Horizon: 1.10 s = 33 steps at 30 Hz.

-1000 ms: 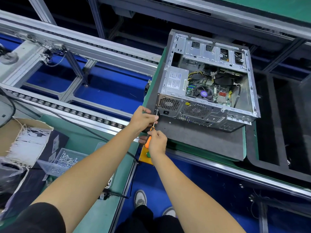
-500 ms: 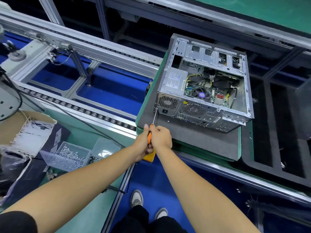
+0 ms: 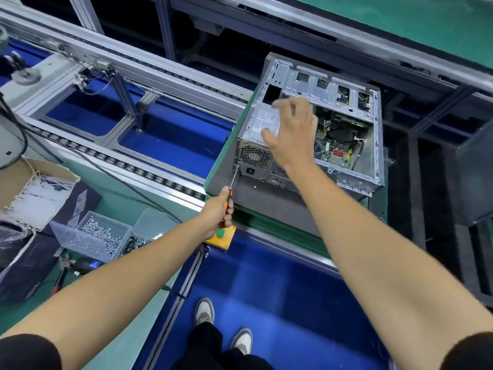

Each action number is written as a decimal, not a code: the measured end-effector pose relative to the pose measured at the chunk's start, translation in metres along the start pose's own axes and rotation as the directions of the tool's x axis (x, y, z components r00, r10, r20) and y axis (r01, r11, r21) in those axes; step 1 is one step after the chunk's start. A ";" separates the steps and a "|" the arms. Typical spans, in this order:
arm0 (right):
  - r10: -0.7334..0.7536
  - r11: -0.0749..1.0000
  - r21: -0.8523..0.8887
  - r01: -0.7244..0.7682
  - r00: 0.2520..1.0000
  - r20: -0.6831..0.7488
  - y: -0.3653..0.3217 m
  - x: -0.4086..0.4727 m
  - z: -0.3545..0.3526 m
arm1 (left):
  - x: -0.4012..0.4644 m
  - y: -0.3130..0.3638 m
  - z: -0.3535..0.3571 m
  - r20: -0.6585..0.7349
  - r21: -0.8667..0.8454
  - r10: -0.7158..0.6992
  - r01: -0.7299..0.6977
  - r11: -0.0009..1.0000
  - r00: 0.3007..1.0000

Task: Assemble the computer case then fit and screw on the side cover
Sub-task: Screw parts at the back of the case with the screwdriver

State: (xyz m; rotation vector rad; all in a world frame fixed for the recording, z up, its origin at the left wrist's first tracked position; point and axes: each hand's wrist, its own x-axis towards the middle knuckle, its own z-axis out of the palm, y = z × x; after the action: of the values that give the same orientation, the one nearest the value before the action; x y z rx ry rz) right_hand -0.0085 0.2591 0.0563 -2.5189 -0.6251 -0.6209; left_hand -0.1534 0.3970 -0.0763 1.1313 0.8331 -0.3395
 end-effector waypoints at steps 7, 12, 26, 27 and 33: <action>0.201 0.977 -0.067 -0.203 0.771 0.605 0.032 0.014 0.021 | 0.003 -0.008 0.010 -0.210 0.420 0.293 -0.184 0.888 0.933; 0.142 0.987 -0.038 -0.153 0.760 0.634 0.036 0.015 0.021 | -0.002 -0.011 0.019 -0.277 0.599 0.454 -0.218 0.771 0.847; 0.137 0.989 -0.040 -0.145 0.762 0.632 0.040 0.015 0.027 | 0.004 -0.029 0.021 -0.344 0.682 0.653 -0.298 0.668 0.675; 0.133 0.990 -0.044 -0.137 0.765 0.631 0.040 0.015 0.028 | 0.005 -0.027 0.019 -0.340 0.514 0.578 -0.368 0.775 0.742; 0.123 0.992 -0.049 -0.118 0.773 0.622 0.042 0.016 0.031 | 0.004 -0.009 0.012 -0.034 -0.130 0.079 -0.083 0.988 0.996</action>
State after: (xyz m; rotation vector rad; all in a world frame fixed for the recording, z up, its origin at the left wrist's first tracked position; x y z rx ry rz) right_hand 0.0356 0.2478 0.0268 -2.7316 -0.6649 0.2987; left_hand -0.1516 0.3828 -0.0834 1.0460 0.8206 -0.1982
